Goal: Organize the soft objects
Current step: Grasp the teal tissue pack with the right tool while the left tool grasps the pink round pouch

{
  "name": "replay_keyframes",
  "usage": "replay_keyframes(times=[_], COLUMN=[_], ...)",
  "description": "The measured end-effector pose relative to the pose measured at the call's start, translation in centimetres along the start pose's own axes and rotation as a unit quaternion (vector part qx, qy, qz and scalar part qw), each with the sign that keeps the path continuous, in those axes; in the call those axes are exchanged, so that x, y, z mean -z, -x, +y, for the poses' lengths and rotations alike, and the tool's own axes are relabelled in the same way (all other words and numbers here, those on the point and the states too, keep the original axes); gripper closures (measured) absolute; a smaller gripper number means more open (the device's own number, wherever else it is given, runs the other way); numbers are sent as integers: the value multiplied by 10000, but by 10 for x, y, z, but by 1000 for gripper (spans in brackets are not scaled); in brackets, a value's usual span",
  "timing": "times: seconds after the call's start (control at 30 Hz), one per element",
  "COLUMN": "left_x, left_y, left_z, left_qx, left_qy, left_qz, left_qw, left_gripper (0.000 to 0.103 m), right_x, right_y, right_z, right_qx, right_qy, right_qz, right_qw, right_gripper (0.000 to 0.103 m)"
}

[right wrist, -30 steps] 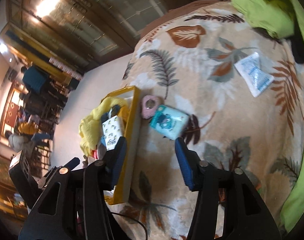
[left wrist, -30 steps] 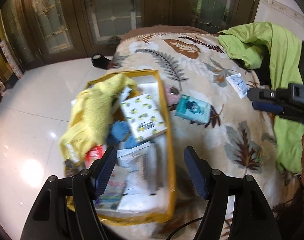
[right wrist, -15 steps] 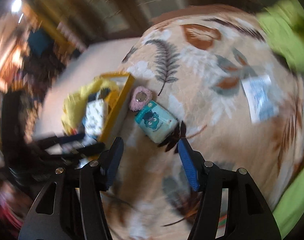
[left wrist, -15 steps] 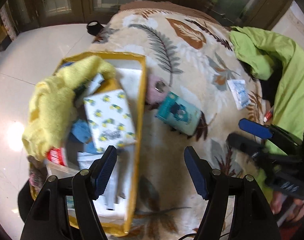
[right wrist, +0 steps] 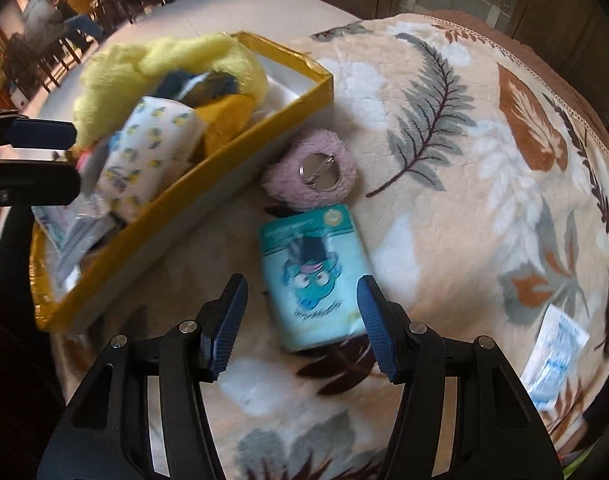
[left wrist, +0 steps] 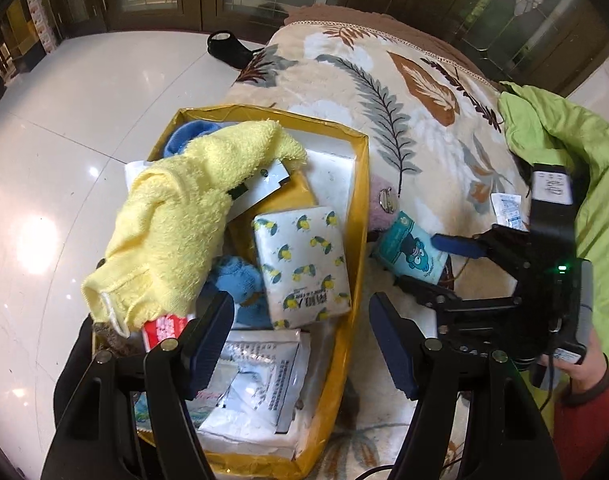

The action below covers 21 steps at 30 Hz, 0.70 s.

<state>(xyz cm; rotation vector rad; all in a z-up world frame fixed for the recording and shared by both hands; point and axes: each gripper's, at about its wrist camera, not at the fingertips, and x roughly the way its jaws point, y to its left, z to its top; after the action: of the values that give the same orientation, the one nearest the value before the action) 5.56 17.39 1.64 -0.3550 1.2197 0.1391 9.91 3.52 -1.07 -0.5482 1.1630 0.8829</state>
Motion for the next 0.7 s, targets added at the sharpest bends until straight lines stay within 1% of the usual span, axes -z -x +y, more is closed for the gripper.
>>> replay_keyframes(times=[0.1, 0.13, 0.17, 0.2, 0.23, 0.3, 0.37, 0.4, 0.43, 0.47, 0.5, 0.53, 0.6, 0.63, 0.7], left_x=[-6, -10, -13, -17, -23, -32, -40, -43, -45, -45, -45, -45, -46, -46, -47], left_y=[-6, -9, -10, -12, -13, -13, -15, -17, -20, -23, -27, -34, -45, -53, -63], left_z=[-4, -7, -11, -16, -23, -36, -53, -61, -70, -79, -85, -93, -102, -107, -113], left_qx=[62, 94, 111, 115, 107, 110, 153, 194, 252, 262, 224, 165, 128, 150, 183], left_qy=[19, 6, -27, -100, -274, -664, -1348, -1698, -2134, -2596, -2904, -3319, -3822, -4098, -4451], left_qz=[59, 74, 82, 79, 32, -89, -202, -220, -242, -257, -243, -191, -10, 130, 279], left_qw=[10000, 9999, 9999, 9999, 9996, 9977, 9906, 9850, 9763, 9650, 9563, 9430, 9240, 9119, 8949], left_gripper=[33, 33, 33, 33, 33, 33, 33, 33, 33, 33, 33, 33, 33, 33, 33], right_x=[-5, -5, -5, -2, 2, 9, 21, 26, 32, 40, 47, 53, 67, 72, 83], right_y=[-12, -13, -12, -11, -9, -4, 7, 12, 19, 28, 35, 41, 53, 56, 62], right_z=[-5, -8, -14, -19, -22, -27, -32, -34, -38, -41, -46, -50, -56, -58, -62], right_qx=[-33, -43, -123, -212, -223, -243, -260, -228, -217, -299, -393, -445, -505, -563, -677], right_qy=[-50, -137, -365, -580, -768, -937, -1144, -1261, -1436, -1641, -1815, -1987, -2271, -2369, -2542], right_qz=[102, 55, -32, -107, -204, -310, -479, -538, -607, -727, -837, -911, -1050, -1110, -1167], right_qw=[9999, 9999, 9993, 9980, 9966, 9948, 9919, 9903, 9875, 9833, 9790, 9748, 9669, 9635, 9577], right_gripper=[45, 45, 47, 55, 57, 68, 72, 73, 74, 75, 76, 76, 76, 76, 76])
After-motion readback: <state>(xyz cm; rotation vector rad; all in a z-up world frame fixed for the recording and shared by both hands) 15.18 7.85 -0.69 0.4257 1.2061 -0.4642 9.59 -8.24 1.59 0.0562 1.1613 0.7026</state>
